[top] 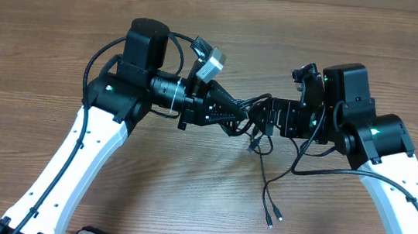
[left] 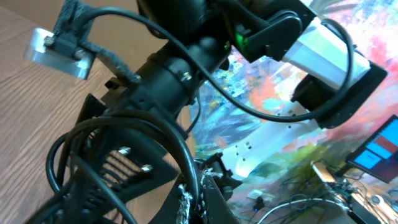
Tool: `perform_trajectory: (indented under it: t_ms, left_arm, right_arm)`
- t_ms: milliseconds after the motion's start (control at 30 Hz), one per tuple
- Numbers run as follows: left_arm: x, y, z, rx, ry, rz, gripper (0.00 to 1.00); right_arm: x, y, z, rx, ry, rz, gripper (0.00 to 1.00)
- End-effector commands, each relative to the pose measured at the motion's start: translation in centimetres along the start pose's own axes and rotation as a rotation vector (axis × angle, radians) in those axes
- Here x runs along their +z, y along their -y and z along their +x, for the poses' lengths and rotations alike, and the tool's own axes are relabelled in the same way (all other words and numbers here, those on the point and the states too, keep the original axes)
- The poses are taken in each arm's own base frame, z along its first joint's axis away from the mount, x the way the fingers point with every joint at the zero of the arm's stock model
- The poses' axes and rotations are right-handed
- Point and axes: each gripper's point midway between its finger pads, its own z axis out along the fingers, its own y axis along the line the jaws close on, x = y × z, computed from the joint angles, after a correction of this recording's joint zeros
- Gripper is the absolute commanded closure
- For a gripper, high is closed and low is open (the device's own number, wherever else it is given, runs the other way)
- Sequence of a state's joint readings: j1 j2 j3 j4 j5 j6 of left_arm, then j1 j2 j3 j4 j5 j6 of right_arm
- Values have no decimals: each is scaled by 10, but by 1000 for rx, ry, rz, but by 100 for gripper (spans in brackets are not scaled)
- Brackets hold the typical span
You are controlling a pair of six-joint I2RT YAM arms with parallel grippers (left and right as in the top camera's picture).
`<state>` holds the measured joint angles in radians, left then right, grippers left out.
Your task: Untangle cables
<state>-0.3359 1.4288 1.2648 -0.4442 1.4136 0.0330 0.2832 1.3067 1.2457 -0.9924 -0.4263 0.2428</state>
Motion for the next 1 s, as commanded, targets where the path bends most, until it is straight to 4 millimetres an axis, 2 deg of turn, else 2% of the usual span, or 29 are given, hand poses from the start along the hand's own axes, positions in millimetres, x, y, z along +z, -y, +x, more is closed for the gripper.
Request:
perform_trajectory:
  t_ms: [0, 233, 367, 733, 967]
  left_arm:
    - [-4, 27, -8, 29, 10, 95, 96]
    - [-23, 15, -14, -32, 44, 39, 96]
    - [-39, 6, -18, -76, 74, -5, 96]
    - [-91, -17, -21, -189, 175, -136, 96]
    - [-103, -21, -21, -211, 200, -163, 96]
  right_arm:
    - [-2, 35, -10, 44, 36, 202, 0]
    - [-21, 88, 8, 180, 28, 516, 0]
    - [-32, 105, 17, 240, 28, 630, 0]
    - [-36, 109, 21, 253, 17, 662, 0]
    - [-35, 109, 20, 264, 25, 659, 0]
